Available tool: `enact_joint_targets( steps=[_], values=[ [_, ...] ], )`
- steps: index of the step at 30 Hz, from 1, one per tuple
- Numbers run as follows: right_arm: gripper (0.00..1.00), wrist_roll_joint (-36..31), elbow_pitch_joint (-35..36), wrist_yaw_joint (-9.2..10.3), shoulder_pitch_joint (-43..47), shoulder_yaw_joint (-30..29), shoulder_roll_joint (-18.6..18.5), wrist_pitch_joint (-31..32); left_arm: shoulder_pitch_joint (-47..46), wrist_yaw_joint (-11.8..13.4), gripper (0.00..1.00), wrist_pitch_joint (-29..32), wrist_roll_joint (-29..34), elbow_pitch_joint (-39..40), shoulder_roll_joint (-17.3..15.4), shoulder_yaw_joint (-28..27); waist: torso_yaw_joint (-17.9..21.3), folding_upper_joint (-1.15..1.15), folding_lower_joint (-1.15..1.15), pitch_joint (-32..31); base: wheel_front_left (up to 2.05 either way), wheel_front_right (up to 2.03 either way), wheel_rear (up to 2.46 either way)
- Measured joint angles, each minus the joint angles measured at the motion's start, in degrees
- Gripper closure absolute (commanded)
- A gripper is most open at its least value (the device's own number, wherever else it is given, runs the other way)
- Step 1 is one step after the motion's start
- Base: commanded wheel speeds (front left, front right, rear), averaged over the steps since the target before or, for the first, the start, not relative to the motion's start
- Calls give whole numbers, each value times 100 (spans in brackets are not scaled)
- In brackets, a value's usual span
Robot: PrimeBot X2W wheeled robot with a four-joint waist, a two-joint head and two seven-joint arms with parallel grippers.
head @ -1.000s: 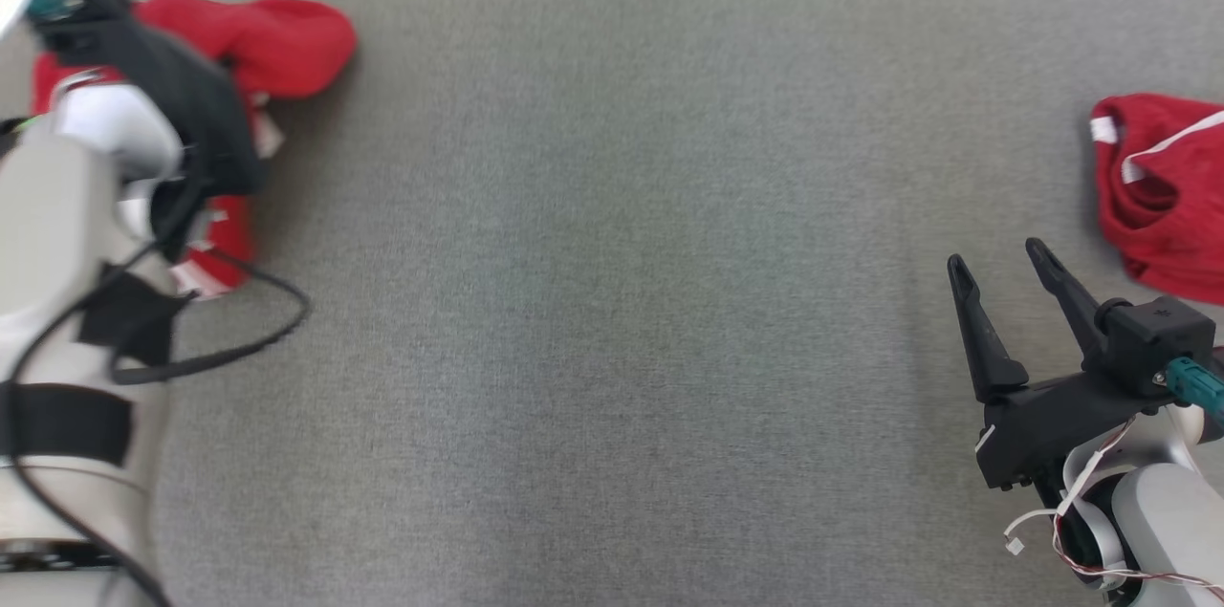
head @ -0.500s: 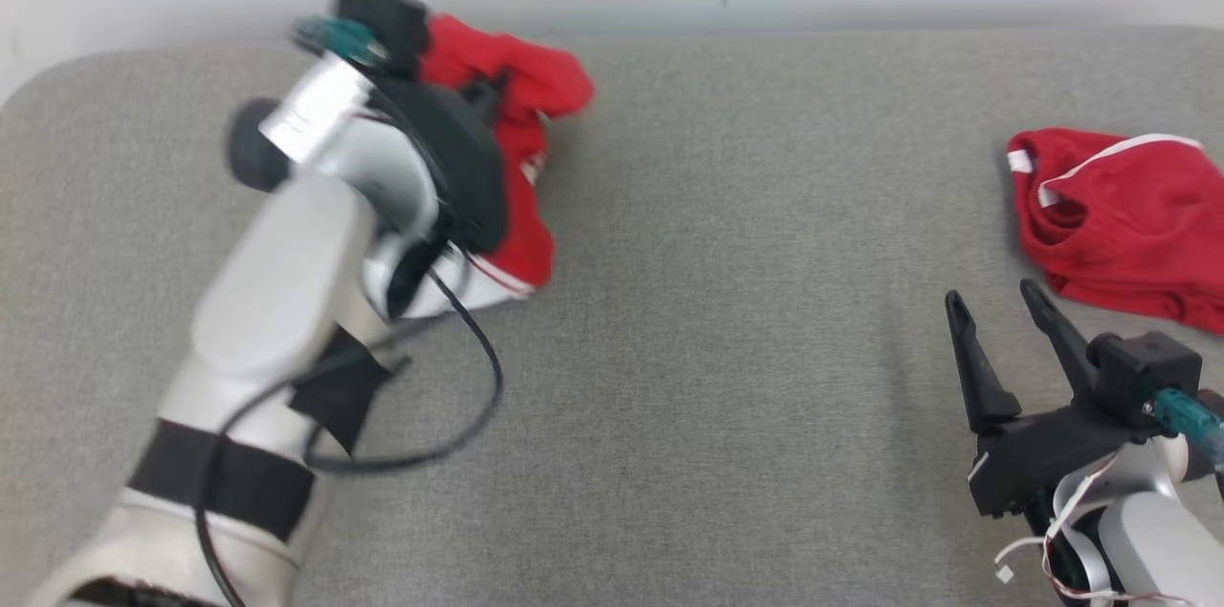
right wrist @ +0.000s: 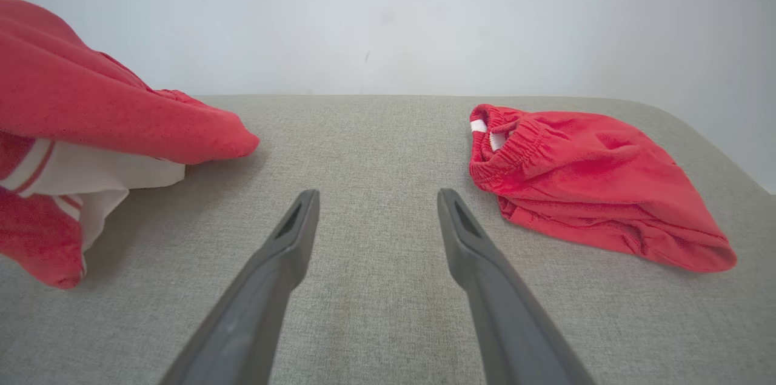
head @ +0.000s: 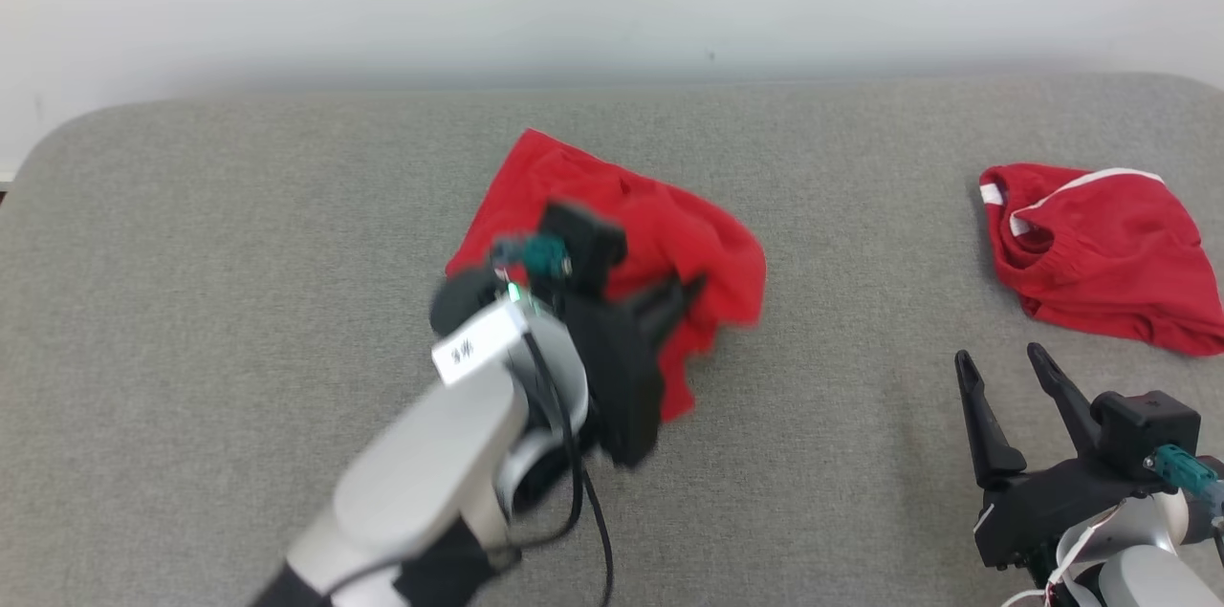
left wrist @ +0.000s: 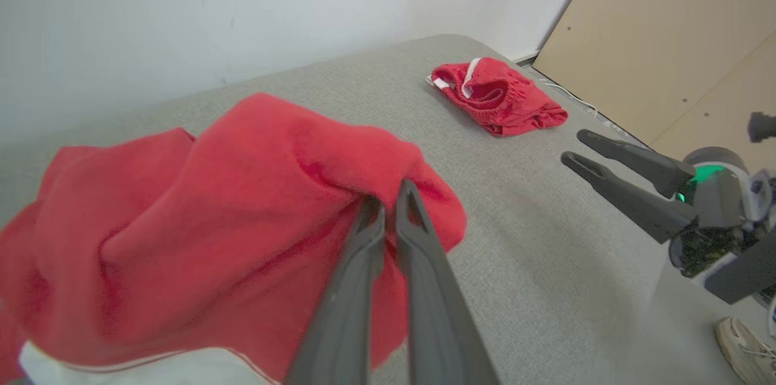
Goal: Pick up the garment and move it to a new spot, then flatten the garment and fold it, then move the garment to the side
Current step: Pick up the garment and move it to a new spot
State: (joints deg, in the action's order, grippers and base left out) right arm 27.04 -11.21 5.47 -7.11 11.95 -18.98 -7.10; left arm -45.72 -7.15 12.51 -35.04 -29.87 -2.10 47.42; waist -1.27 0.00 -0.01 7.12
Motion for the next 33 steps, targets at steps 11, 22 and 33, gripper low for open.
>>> enact_joint_targets(
  steps=[11,22,33],
  values=[
    [0,18,11,-40,91,86,81,-53,1382,0,100,-4,-611,191,-56,775,-166,0,0,-88,0,0,0],
    [0,16,-26,-69,58,115,101,-47,1506,322,0,-192,-1194,512,-67,1380,-108,0,1,-35,0,0,0],
    [0,88,-224,-68,113,37,120,-156,1225,577,0,-651,-1191,770,-58,1062,-261,0,1,-231,0,0,0]
  ],
)
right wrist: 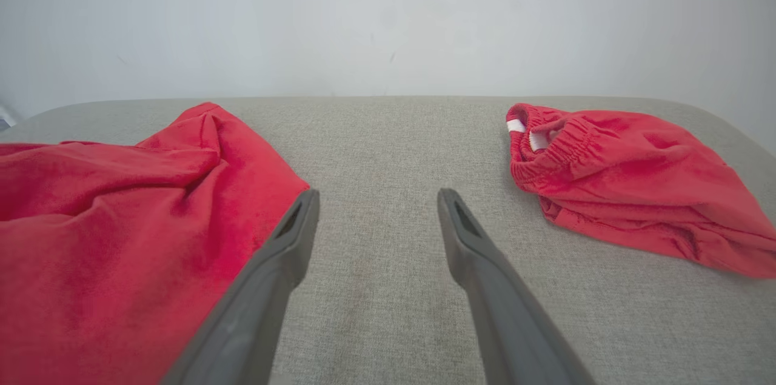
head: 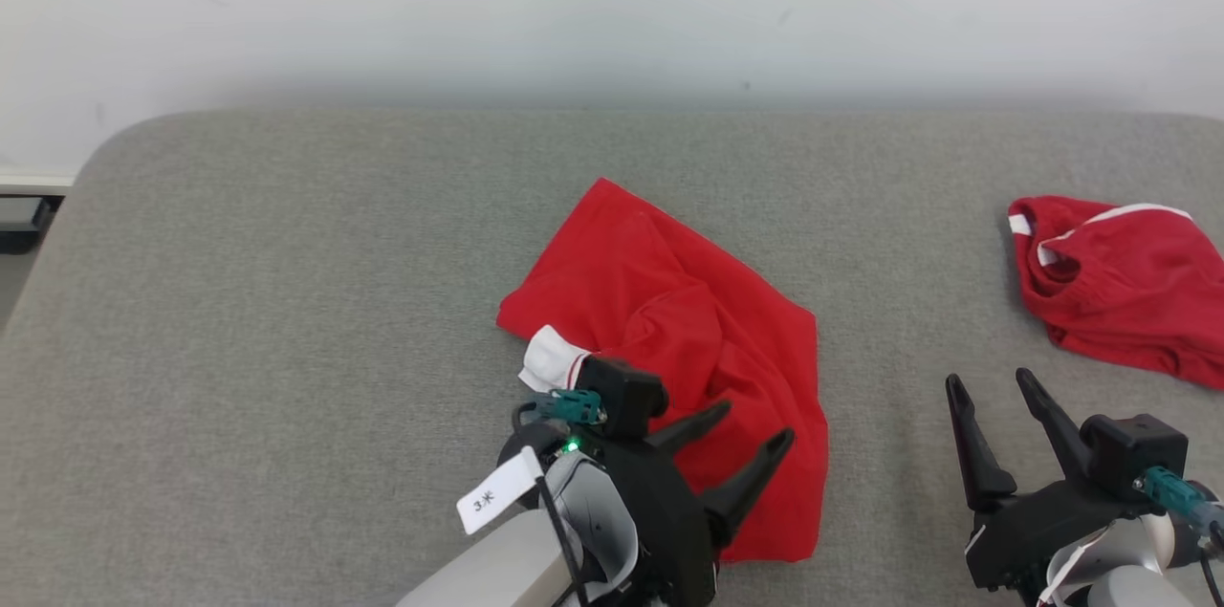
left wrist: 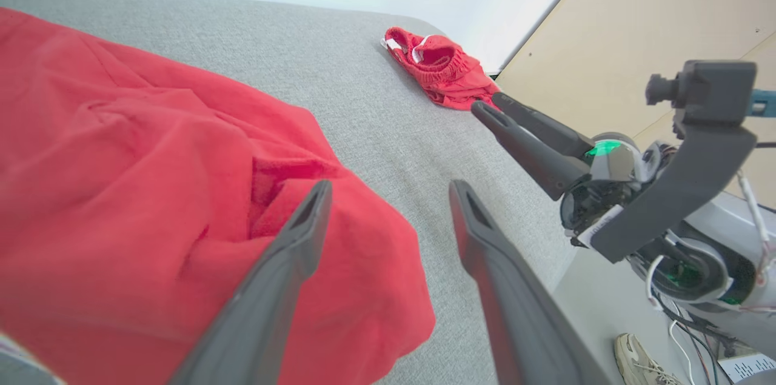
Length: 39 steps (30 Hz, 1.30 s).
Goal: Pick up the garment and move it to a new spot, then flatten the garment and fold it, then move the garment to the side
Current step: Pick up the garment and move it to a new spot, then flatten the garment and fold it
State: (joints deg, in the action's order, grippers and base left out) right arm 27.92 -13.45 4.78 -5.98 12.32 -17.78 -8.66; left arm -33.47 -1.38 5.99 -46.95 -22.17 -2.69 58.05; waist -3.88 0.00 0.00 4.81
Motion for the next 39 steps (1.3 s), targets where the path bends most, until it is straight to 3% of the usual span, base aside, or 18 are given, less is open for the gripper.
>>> enact_joint_targets(
  steps=[4,11,25,28,39],
  values=[
    [0,26,-100,0,107,5,41,-26,1,242,0,-238,183,208,-96,-132,-113,0,0,-115,0,0,0],
    [0,32,-112,-1,148,33,105,-77,9,745,0,-667,716,253,-549,-356,-250,0,0,-274,0,0,0],
    [0,33,-141,-25,296,71,123,-101,842,849,0,-1386,1321,430,-1071,-894,-342,-1,0,-480,0,0,0],
    [0,57,-152,-25,335,68,125,-141,1190,849,0,-1539,1485,298,-1015,-1396,-363,0,0,-516,0,0,0],
    [0,77,-145,-25,401,77,159,-146,2010,849,0,-1771,2283,309,-778,-2440,-410,-1,0,-578,0,0,0]
  ],
)
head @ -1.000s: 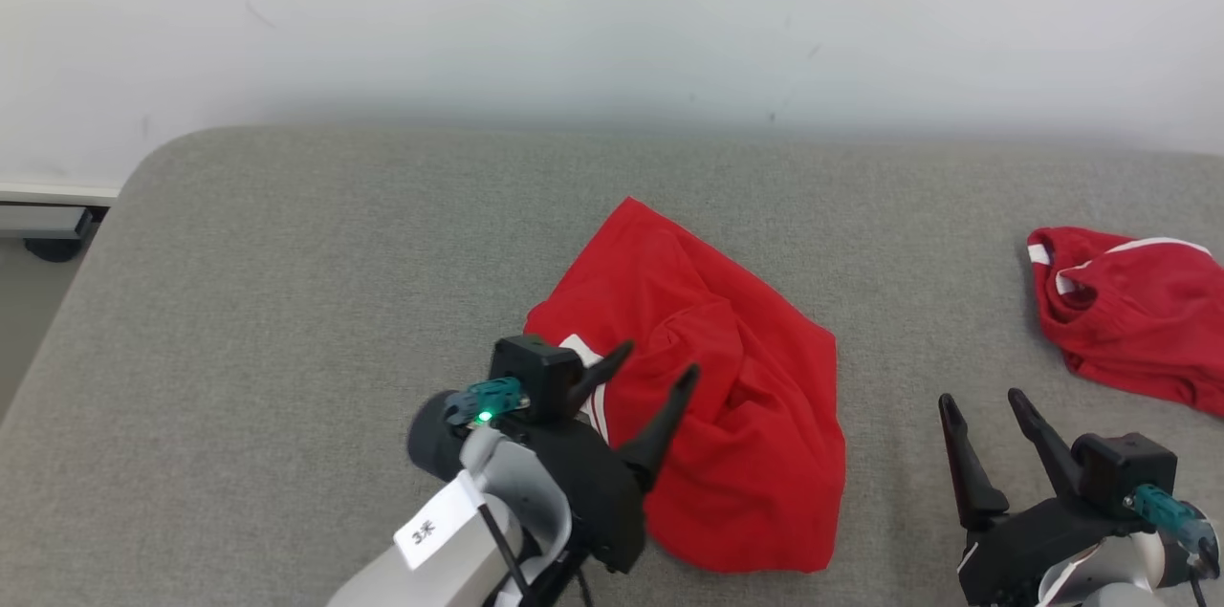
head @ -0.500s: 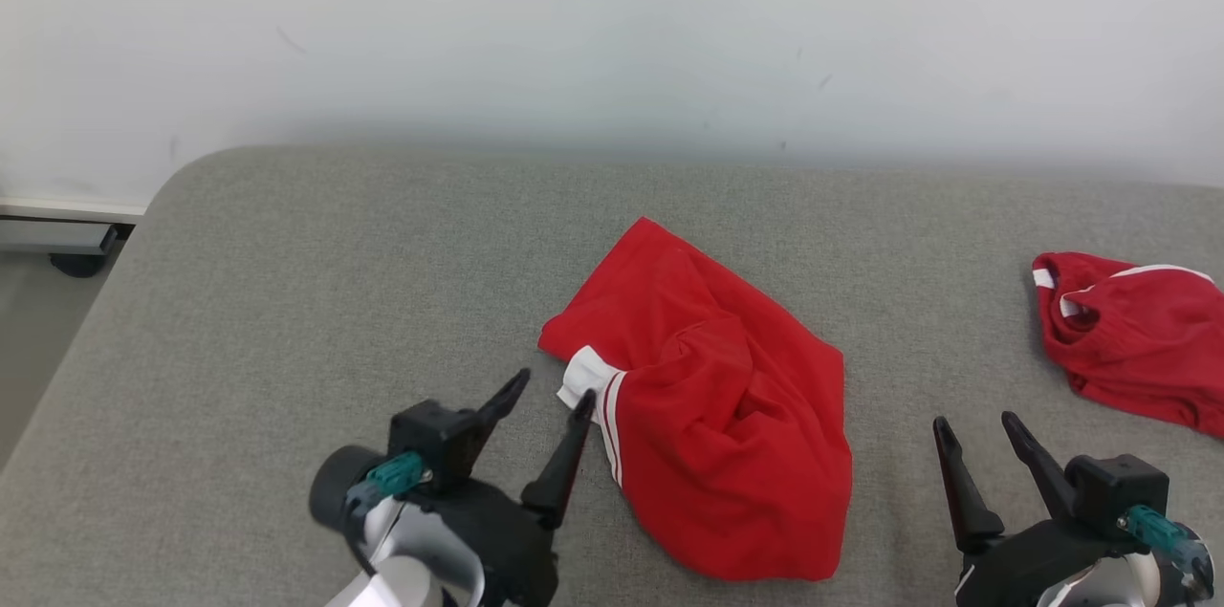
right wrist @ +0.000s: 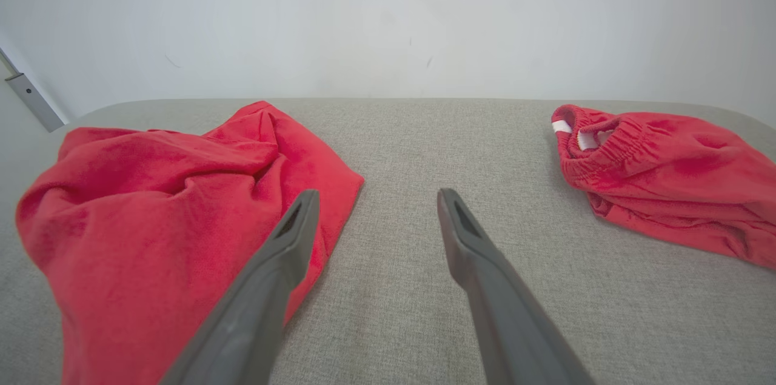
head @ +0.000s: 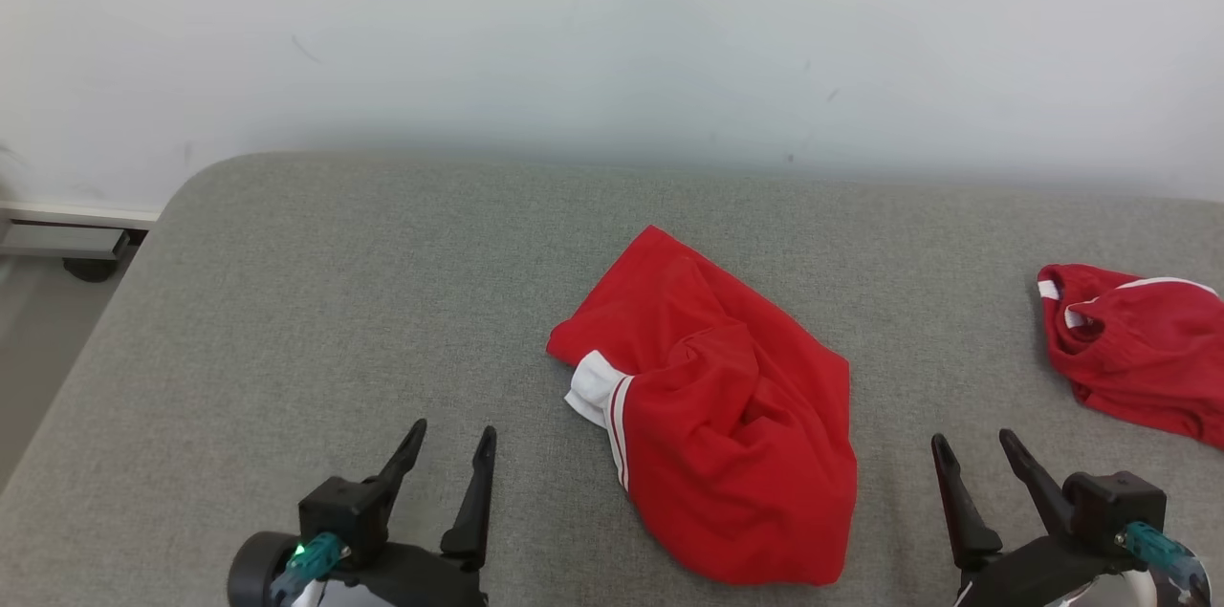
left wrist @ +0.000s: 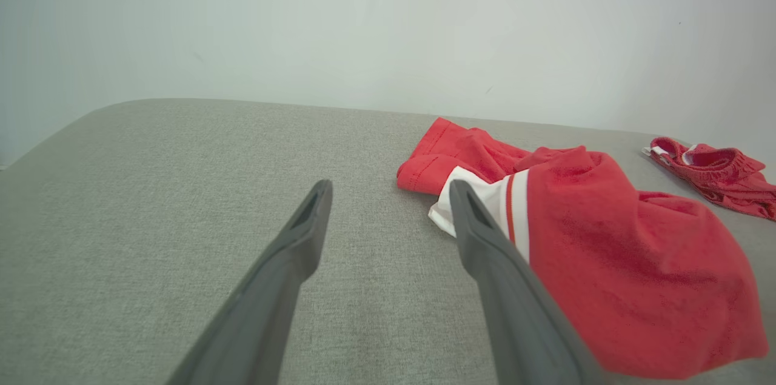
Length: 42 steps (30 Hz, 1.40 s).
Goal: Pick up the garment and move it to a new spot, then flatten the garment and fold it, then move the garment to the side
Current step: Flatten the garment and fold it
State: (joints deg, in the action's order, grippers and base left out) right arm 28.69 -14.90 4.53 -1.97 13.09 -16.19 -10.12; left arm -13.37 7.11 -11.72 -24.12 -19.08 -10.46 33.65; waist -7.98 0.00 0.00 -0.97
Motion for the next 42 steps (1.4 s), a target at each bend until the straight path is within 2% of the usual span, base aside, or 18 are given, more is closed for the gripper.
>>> enact_joint_targets(
  steps=[11,12,19,25,31,42],
  values=[
    [0,54,35,0,53,-36,-5,-3,379,0,0,-42,655,220,269,-668,-61,0,0,65,0,0,0],
    [0,56,44,-37,5,-20,-2,5,416,0,0,-41,901,350,370,-888,-92,0,0,94,0,0,0],
    [0,213,-29,-204,-541,37,-5,266,608,0,0,11,1095,509,491,-1050,-159,0,0,124,0,0,0],
    [0,403,-601,-465,-1268,242,79,855,598,0,0,110,1211,631,544,-1020,-350,0,0,165,0,0,0],
    [0,940,-1271,-677,-1880,286,515,1393,581,0,0,214,1251,684,634,-905,-578,0,0,211,0,0,0],
    [0,1258,-2283,-811,-2465,410,782,2232,573,0,0,322,1252,722,672,-887,-1045,0,0,259,0,0,0]
  ],
)
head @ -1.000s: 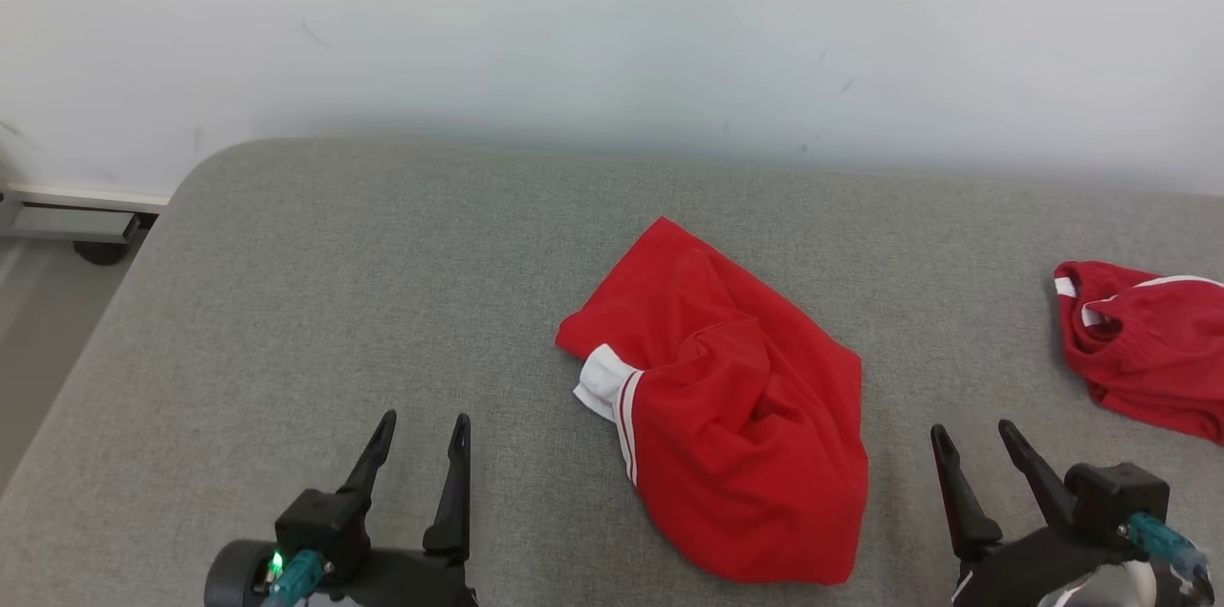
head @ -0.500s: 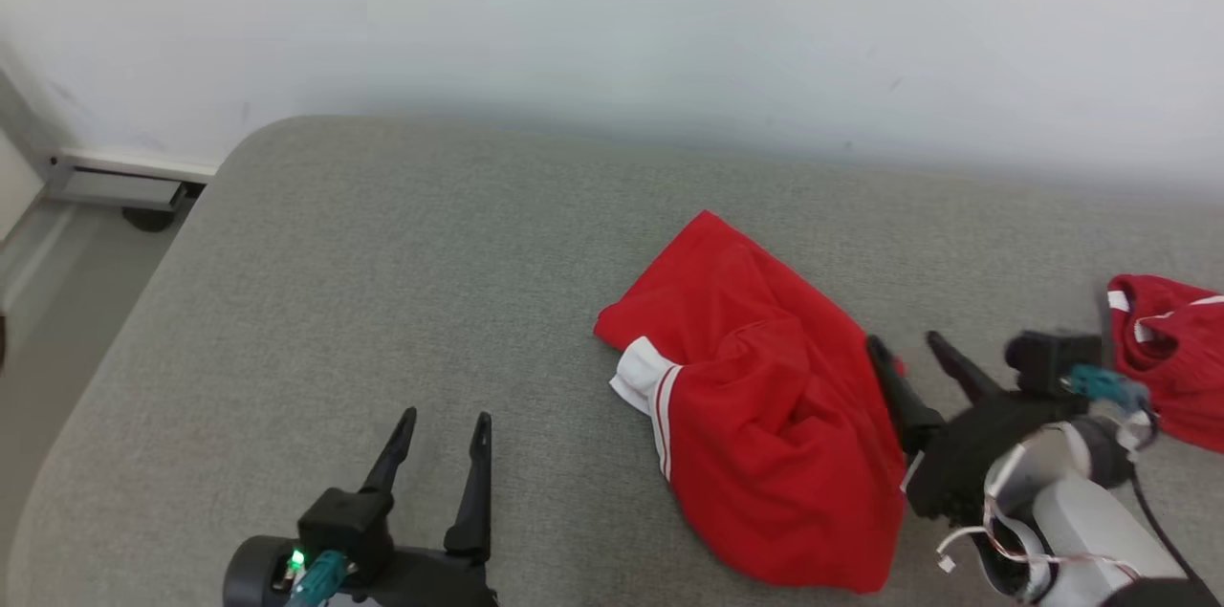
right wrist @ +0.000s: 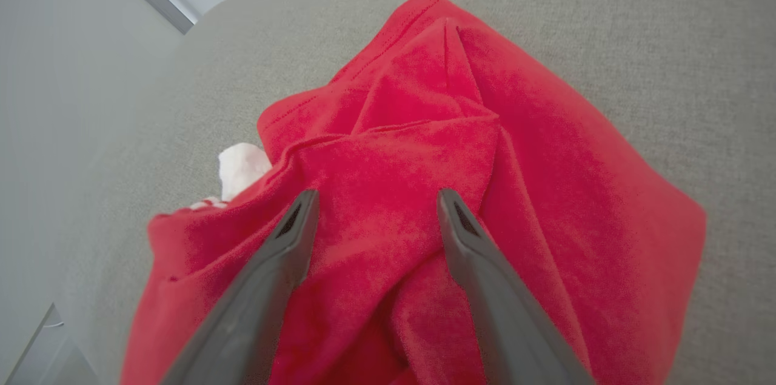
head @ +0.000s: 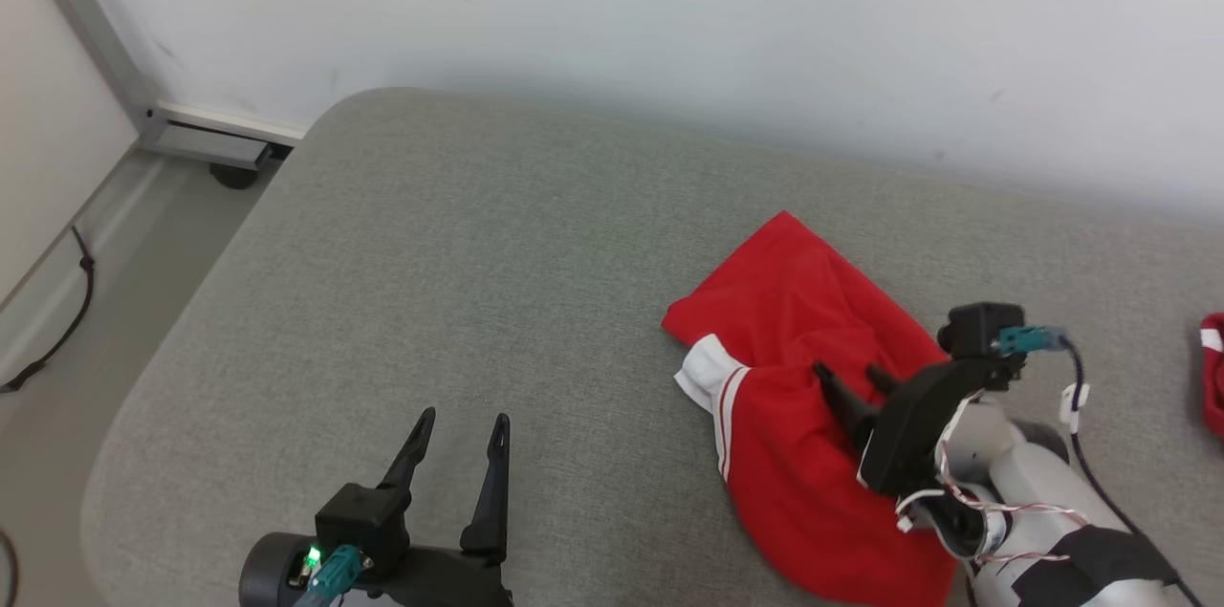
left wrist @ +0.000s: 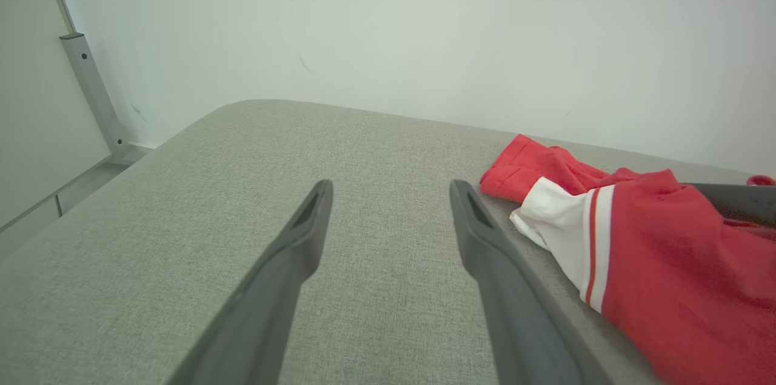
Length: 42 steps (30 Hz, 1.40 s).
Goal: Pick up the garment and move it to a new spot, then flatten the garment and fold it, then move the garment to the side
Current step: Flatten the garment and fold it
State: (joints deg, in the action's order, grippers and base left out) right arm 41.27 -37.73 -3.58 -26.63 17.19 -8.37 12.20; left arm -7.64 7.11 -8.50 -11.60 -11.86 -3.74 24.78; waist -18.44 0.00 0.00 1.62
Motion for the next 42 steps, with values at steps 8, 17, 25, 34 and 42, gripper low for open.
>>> enact_joint_targets(
  steps=[8,17,25,34,42],
  values=[
    [100,57,-483,-105,-89,200,177,388,25,0,0,42,-2,58,16,-121,-130,0,0,32,0,0,0],
    [100,109,-511,-200,-467,69,190,19,36,1,0,74,-3,99,23,-170,39,0,0,17,0,0,0],
    [100,158,-653,-275,-450,131,177,-86,37,1,0,109,-4,114,35,-123,197,0,0,-27,0,0,0],
    [100,158,-360,-307,-596,51,-51,-426,42,1,0,144,-14,100,47,-112,312,0,0,-137,0,0,0],
    [100,160,380,-348,-414,-103,-374,-961,287,1,0,147,-48,102,46,-192,502,0,0,-226,0,0,0]
  ],
)
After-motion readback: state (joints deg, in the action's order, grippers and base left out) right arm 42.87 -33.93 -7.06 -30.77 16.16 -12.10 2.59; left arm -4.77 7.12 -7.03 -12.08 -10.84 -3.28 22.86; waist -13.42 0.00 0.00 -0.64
